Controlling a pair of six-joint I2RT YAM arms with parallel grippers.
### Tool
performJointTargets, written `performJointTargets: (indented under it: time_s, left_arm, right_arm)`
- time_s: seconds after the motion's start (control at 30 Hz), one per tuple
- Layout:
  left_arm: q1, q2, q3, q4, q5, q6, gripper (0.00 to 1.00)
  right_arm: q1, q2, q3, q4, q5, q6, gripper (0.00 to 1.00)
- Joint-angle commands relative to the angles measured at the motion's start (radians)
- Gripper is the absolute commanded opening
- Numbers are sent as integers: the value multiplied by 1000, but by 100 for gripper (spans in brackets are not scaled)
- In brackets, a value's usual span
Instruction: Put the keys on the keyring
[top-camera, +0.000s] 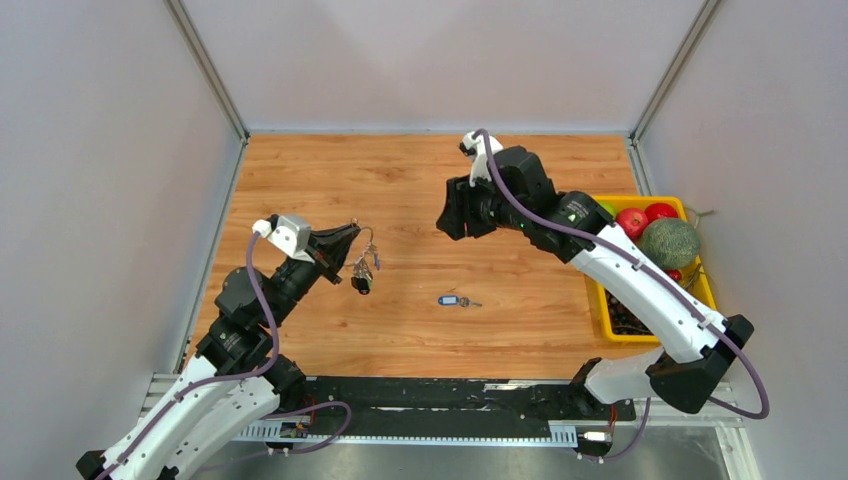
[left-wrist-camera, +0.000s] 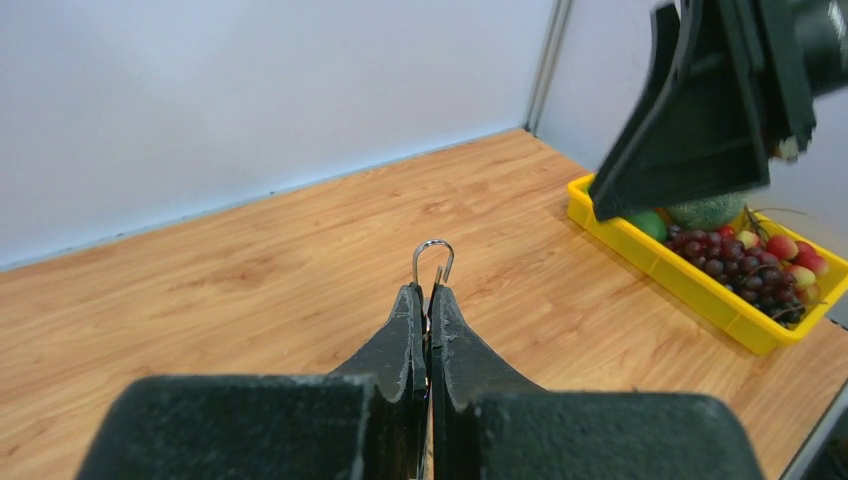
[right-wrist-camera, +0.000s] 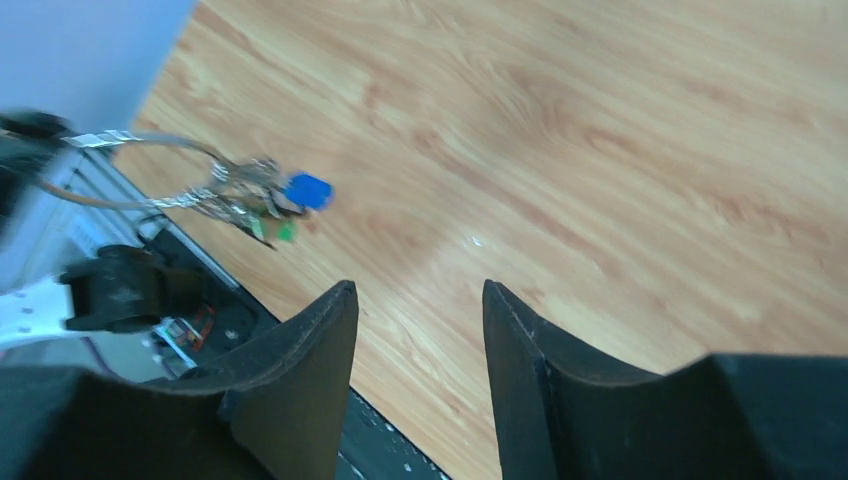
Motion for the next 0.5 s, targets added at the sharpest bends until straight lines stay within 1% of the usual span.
performJointTargets:
  time_s: [0.0, 0.07, 0.17, 0.33, 0.47]
  left_arm:
    - [2, -13, 49, -2, -82, -3, 0]
    - [2, -14, 50, -7, -101, -6, 0]
    - [2, -10, 49, -8, -120, -13, 0]
    - [2, 0, 48, -33, -137, -21, 0]
    - [2, -2, 41, -33, -139, -26, 0]
  right_arm:
    - [-11, -74, -199, 94, 99, 67, 52]
    - [-10, -89, -297, 111, 122, 66, 52]
    - [-10, -96, -420, 145, 107, 46, 52]
    - [-10, -74, -526, 197, 121, 8, 53]
    - [-10, -26, -599, 238, 116, 31, 53]
